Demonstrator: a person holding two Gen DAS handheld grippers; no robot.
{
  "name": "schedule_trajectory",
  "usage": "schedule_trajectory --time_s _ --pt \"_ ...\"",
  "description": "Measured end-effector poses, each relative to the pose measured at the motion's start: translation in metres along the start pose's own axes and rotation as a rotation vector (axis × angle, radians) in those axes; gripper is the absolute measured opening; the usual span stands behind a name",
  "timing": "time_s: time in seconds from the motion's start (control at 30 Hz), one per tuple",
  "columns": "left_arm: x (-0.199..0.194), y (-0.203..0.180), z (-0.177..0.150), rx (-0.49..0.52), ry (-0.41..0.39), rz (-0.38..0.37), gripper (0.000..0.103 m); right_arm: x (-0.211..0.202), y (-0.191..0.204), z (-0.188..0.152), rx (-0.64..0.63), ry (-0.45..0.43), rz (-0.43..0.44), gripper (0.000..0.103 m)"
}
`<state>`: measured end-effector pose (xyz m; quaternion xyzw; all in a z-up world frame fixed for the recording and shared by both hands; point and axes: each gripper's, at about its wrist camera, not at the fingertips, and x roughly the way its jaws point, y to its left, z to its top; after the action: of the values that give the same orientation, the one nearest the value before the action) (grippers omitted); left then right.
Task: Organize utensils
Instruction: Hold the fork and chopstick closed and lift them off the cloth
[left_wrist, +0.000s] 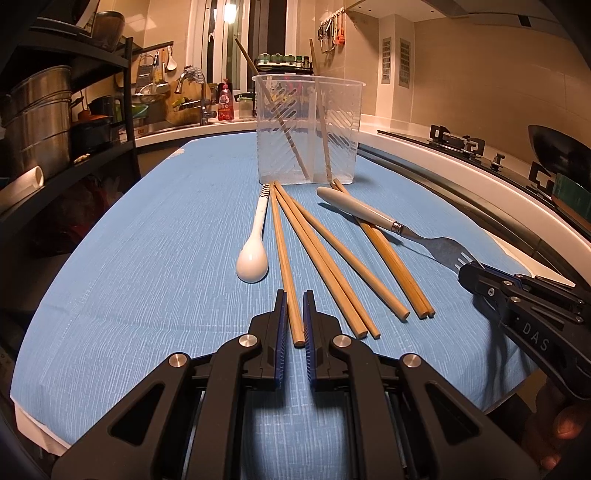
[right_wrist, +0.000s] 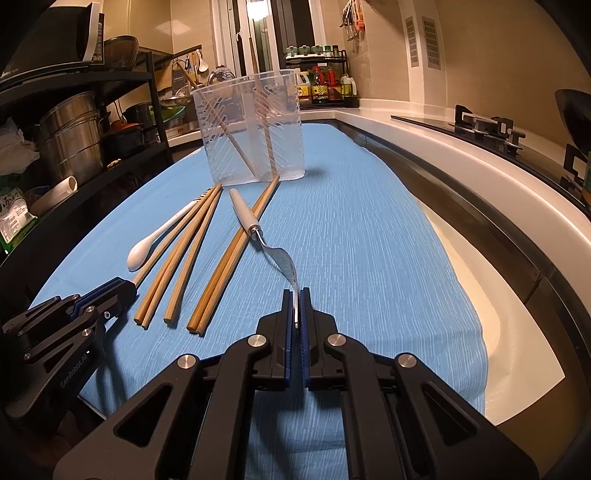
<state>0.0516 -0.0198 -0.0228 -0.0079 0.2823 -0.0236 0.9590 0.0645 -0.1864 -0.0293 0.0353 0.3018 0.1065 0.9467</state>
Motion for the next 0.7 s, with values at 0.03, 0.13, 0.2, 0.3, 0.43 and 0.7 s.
schedule_trajectory --time_s 0.03,0.13,0.2,0.3,0.43,0.7 --pt "0.0001 -0.0001 0.0 0.001 -0.001 0.0 0.009 -0.0002 0.0008 -0.0002 -0.003 -0.001 -0.001 0.004" --pt "-0.0001 -0.0012 0.0007 0.004 -0.002 0.003 0.009 0.0 0.0027 -0.0003 -0.007 0.001 0.003 0.004" --pt "-0.0002 -0.0012 0.001 0.004 -0.002 0.003 0.009 0.0006 0.0035 -0.0002 -0.012 0.002 0.004 0.004" --pt "-0.0002 -0.001 0.0009 0.005 -0.002 0.003 0.009 0.0008 0.0046 -0.0004 -0.016 0.002 0.003 0.004" --pt "0.0 -0.0011 0.0017 0.005 -0.001 0.002 0.009 0.0003 0.0055 -0.001 -0.019 0.004 0.002 0.003" --pt "0.0012 0.0003 0.0045 0.0 0.022 -0.01 0.008 -0.005 0.0059 0.0011 -0.016 0.008 -0.011 0.001"
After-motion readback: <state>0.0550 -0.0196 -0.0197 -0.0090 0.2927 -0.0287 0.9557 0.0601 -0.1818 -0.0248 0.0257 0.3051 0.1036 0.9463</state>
